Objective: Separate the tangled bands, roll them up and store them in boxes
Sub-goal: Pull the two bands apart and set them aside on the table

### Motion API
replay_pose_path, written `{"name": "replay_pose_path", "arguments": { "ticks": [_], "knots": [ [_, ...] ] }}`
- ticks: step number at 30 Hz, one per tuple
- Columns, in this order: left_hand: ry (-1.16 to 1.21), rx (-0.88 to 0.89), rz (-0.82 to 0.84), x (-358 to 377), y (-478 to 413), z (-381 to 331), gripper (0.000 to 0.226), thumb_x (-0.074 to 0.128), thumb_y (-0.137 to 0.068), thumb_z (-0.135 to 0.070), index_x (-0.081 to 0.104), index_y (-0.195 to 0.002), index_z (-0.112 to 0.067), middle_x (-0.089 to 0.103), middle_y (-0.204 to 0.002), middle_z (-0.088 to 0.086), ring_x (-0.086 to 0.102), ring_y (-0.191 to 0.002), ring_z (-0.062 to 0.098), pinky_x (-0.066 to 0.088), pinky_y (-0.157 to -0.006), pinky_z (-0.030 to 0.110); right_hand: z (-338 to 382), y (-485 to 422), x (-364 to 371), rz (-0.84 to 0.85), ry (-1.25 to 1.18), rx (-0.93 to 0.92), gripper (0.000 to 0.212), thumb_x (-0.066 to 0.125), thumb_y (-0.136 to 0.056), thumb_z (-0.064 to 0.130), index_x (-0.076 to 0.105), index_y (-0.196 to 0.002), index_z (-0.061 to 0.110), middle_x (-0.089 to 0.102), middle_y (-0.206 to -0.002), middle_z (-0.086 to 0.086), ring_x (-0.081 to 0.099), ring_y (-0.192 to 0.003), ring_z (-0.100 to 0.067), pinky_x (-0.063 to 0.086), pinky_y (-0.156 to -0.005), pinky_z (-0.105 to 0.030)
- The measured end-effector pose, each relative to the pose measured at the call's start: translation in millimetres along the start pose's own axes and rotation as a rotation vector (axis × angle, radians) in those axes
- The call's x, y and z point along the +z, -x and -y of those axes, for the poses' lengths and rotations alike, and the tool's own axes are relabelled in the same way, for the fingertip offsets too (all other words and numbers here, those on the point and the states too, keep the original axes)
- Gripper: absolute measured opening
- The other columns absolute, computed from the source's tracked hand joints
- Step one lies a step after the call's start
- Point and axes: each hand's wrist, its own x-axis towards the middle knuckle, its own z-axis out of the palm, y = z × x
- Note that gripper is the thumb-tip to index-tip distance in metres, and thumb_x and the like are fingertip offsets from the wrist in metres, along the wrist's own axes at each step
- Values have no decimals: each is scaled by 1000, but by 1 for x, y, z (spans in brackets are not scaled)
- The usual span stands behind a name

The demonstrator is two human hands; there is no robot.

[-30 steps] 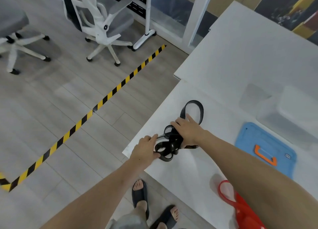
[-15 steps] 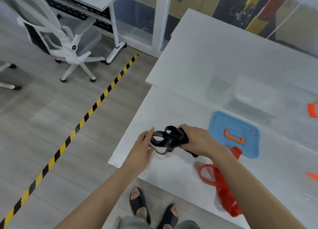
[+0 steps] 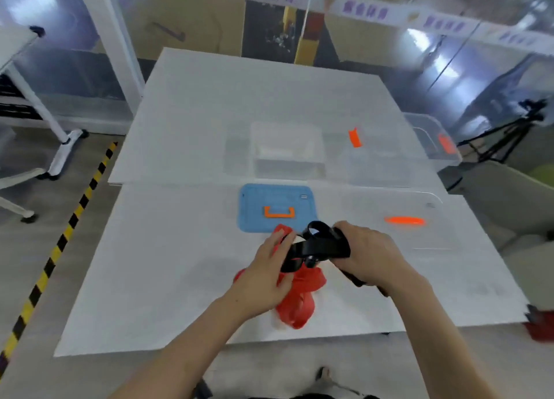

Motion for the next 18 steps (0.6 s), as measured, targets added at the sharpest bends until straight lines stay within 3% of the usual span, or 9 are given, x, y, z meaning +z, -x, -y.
{"name": "replay_pose_path", "arguments": {
  "ticks": [3,8,15,18],
  "knots": [
    [-68,-4,41,58,-34,-39,77,55,-102,-42,14,-165,-28,14,-171,4,15,-159,19,15,-125,23,-79,20,7,1,-22,32,38,65,-82,48,51,-116,39,68,-92,13,71,-92,-20,51,-75,-35],
    [-150,-53,134,149,-76,-91,81,36,-96,-69,12,-165,-33,14,-172,-1,17,-158,17,27,-126,34,-196,44,25,10,-48,28,41,66,-82,43,52,-120,37,65,-95,16,69,-95,-18,47,-73,-33],
    [-351,-119,275,251,-138,-150,73,39,-105,-58,9,-166,-32,12,-173,-2,16,-159,19,28,-124,38,-337,57,58,5,-96,63,35,64,-83,39,52,-115,36,58,-88,19,55,-80,-13,44,-67,-32],
    [-407,-144,296,277,-160,-158,72,38,-106,-58,9,-166,-30,13,-174,2,18,-159,22,30,-124,40,-375,52,64,-31,-85,56,35,64,-82,35,54,-116,33,65,-97,15,63,-89,-17,48,-67,-33]
  ]
}}
